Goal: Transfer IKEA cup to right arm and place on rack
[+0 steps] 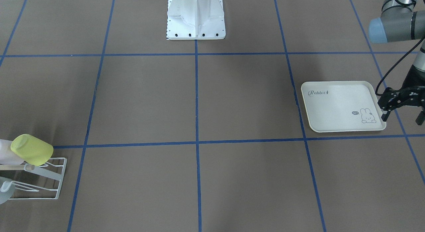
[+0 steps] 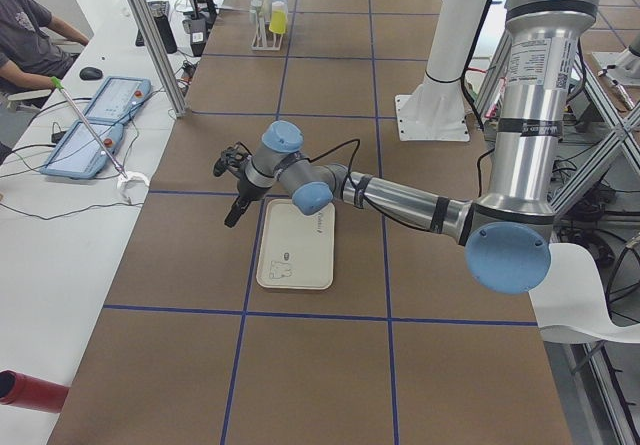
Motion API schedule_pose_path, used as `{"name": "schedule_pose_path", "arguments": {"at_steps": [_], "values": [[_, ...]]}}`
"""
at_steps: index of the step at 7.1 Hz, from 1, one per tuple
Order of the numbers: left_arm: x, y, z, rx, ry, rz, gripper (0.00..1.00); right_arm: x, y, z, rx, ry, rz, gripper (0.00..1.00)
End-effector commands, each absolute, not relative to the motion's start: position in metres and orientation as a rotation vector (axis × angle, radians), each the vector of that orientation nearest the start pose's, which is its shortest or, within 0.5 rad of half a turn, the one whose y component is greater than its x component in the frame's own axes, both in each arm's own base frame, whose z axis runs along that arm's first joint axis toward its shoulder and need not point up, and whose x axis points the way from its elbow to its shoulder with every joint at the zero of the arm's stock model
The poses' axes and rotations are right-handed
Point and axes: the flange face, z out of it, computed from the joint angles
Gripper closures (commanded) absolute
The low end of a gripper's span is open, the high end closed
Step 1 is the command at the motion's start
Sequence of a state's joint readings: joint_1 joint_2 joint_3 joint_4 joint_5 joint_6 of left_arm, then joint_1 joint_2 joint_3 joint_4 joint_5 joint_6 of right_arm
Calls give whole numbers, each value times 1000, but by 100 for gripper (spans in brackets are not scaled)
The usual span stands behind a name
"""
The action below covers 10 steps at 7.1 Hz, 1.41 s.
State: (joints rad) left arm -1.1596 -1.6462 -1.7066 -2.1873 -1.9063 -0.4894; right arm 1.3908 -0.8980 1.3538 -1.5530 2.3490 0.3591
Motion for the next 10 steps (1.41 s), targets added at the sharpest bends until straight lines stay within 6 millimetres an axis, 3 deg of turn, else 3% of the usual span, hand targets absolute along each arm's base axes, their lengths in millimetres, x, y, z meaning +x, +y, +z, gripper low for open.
{"name": "schedule_pose_path", "arguments": {"at_steps": [1,2,4,10], "values": [[129,-547,494,601,641,66,0,-90,-766,373,232,-852,-44,72],[129,-548,493,602,642,66,0,-92,-767,376,233,-854,-43,72],[129,-548,494,599,641,66,0,-121,-763,379,215,-852,-74,71],[131,-551,500,589,637,64,0,-126,-762,398,178,-831,-58,70]]}}
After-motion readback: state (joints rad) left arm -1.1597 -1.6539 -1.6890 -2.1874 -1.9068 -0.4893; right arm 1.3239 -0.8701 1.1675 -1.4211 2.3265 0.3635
